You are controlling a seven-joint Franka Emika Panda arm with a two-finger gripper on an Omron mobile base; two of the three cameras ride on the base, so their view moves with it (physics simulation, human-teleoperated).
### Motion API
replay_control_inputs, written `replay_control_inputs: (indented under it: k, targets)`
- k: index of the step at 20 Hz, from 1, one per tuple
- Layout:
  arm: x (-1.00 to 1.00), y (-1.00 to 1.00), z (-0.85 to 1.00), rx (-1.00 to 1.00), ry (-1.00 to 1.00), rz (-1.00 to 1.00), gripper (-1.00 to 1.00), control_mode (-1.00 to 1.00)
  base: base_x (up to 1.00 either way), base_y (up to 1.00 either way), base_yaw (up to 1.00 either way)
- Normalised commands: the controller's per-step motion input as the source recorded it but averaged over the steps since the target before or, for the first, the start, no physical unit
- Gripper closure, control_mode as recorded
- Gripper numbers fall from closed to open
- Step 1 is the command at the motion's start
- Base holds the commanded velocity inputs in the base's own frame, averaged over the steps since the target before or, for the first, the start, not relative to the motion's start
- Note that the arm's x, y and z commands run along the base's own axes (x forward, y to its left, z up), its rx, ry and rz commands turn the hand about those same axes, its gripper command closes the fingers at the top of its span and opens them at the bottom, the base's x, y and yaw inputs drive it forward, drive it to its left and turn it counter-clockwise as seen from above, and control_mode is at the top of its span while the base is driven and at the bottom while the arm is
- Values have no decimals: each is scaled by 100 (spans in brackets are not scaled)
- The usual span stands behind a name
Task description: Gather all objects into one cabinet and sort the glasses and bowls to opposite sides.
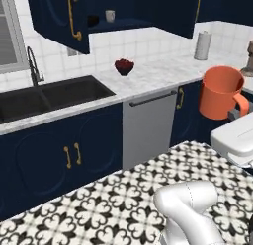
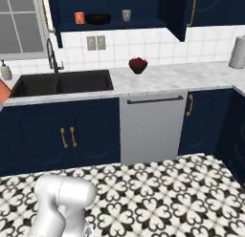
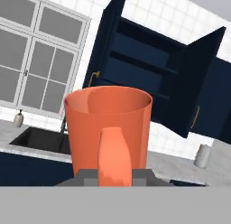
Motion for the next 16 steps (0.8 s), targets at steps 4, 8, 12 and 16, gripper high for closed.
replay_control_inputs:
  k: [4, 8, 12, 16]
  targets:
    - [0, 0, 0, 0, 0, 0, 100, 100, 91, -14, 45]
    - [0, 0, 0, 0, 0, 0, 100, 100, 99, -57, 24]
    - [0, 0, 0, 0, 0, 0, 100, 100, 86, -96, 0]
    - [0, 0, 0, 0, 0, 0, 100, 100, 88, -36, 1]
